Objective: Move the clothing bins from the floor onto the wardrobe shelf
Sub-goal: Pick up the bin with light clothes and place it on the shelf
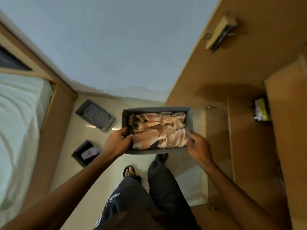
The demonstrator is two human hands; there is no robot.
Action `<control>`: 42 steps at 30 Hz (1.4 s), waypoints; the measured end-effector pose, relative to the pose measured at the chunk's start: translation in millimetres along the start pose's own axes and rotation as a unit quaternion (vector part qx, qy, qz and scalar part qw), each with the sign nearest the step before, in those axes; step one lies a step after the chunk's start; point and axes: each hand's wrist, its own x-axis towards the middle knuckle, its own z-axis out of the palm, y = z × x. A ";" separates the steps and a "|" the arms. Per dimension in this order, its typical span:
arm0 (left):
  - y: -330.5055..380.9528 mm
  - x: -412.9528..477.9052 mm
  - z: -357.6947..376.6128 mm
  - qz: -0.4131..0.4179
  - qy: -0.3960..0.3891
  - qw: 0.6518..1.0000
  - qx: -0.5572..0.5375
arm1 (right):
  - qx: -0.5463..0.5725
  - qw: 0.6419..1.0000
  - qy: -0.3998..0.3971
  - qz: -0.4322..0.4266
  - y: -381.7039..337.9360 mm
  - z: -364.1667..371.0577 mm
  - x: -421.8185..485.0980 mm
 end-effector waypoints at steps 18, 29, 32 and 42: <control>340.5 -2.6 92.0 0.310 0.001 0.947 0.086 | 0.011 0.958 0.283 0.049 130.3 -337.3 59.2; 471.4 26.4 173.4 0.401 -0.041 0.906 0.132 | -0.025 0.961 0.264 0.078 216.7 -465.7 129.7; 511.9 35.0 191.4 0.432 -0.051 0.887 0.154 | -0.001 0.958 0.261 0.121 233.8 -489.3 144.7; 584.7 100.1 250.6 0.572 -0.244 0.748 0.233 | 0.097 0.960 0.260 0.034 225.2 -456.5 111.9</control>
